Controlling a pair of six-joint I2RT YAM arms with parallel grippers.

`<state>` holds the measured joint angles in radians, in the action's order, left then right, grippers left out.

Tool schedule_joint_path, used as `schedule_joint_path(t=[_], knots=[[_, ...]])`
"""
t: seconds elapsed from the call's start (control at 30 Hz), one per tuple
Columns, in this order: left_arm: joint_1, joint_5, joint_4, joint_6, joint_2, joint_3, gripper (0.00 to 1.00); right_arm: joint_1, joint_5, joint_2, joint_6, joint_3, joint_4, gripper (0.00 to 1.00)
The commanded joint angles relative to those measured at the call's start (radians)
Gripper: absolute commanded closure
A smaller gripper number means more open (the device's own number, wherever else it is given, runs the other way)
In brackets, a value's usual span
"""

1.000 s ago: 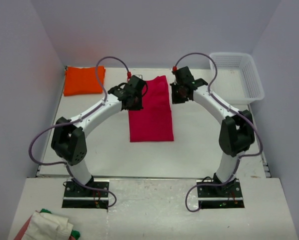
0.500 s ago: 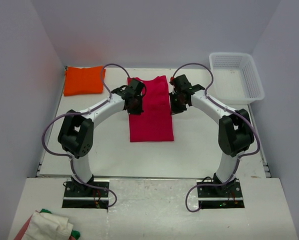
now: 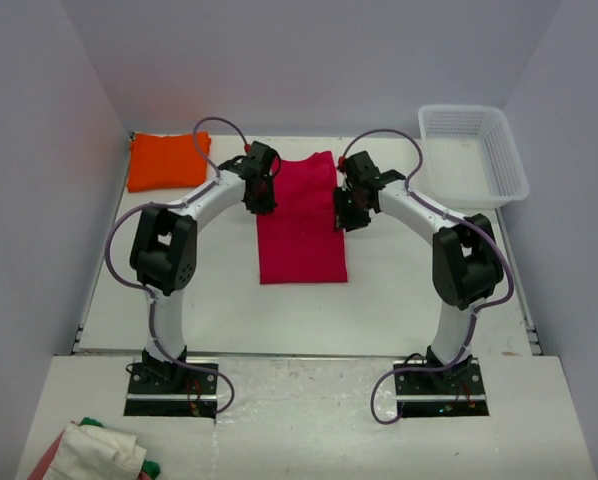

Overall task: Fold and stack the t-shirts
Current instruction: Fold the folded rectangular tshirt in 1/3 of the way

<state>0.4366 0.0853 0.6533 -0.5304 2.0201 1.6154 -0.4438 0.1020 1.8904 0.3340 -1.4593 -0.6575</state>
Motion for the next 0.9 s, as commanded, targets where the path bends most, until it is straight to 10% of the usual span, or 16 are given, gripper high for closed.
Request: schedule_joint_path(t=[0.0,0.87], knots=[[-0.012,0.011,0.023,0.032,0.037,0.046,0.80,0.007,0.004,-0.020,-0.007,-0.024,0.018,0.60],[-0.047,0.008,0.048,0.044,0.176,0.182,0.75,0.014,0.024,-0.073,-0.016,0.039,0.038,0.35]])
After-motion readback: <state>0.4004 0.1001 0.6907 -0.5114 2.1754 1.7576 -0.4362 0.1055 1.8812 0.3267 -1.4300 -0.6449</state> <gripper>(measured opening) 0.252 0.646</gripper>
